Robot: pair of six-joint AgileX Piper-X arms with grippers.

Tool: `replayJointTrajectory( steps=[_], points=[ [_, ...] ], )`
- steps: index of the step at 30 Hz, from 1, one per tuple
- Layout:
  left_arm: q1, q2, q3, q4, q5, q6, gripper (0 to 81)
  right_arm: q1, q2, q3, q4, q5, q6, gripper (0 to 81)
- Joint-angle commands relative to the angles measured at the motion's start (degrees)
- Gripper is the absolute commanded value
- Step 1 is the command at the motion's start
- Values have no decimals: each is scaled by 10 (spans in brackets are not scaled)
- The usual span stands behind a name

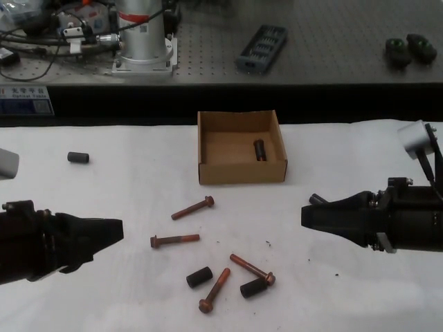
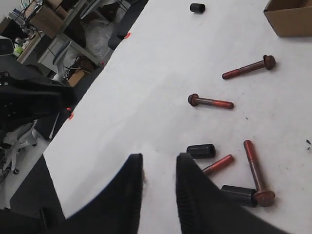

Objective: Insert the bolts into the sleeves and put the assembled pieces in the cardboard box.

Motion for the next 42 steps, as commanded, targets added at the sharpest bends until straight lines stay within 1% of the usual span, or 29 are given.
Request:
replayJointTrajectory(
  steps=[1, 4, 6, 9, 11, 15, 18, 24, 27, 31, 35, 37, 42],
  points=[
    [-2, 3, -2, -12, -23, -6, 222, 3, 0, -8, -9, 47, -9, 196],
    [-2, 20, -2, -11, -23, -43, 222, 3, 1, -11, 9, 76, -17, 196],
    [-4, 38, -4, -10, -23, -55, 222, 5, 4, -23, 47, 85, -40, 196],
    [-12, 69, -8, -10, -23, -53, 222, 18, 20, -58, 134, 110, -103, 196],
    [-20, 85, -18, -9, -23, -52, 222, 32, 38, -84, 171, 118, -127, 196],
    [-36, 109, -51, 10, -37, -6, 222, 65, 84, -139, 201, 126, -144, 196],
    [-36, 110, -82, 42, -71, 24, 222, 84, 121, -181, 229, 127, -166, 196],
    [-14, 110, -118, 59, -109, 61, 222, 111, 202, -280, 357, 128, -261, 196],
    [7, 110, -121, 93, -111, 94, 222, 123, 232, -331, 409, 156, -314, 196],
    [44, 110, -121, 168, -149, 111, 222, 133, 268, -389, 451, 167, -356, 196],
    [72, 105, -121, 182, -143, 102, 222, 140, 304, -449, 487, 176, -359, 196],
    [78, 101, -123, 182, -140, 87, 222, 145, 321, -479, 508, 182, -377, 196],
    [81, 95, -124, 182, -99, 30, 222, 163, 359, -529, 547, 225, -421, 196]
  ],
)
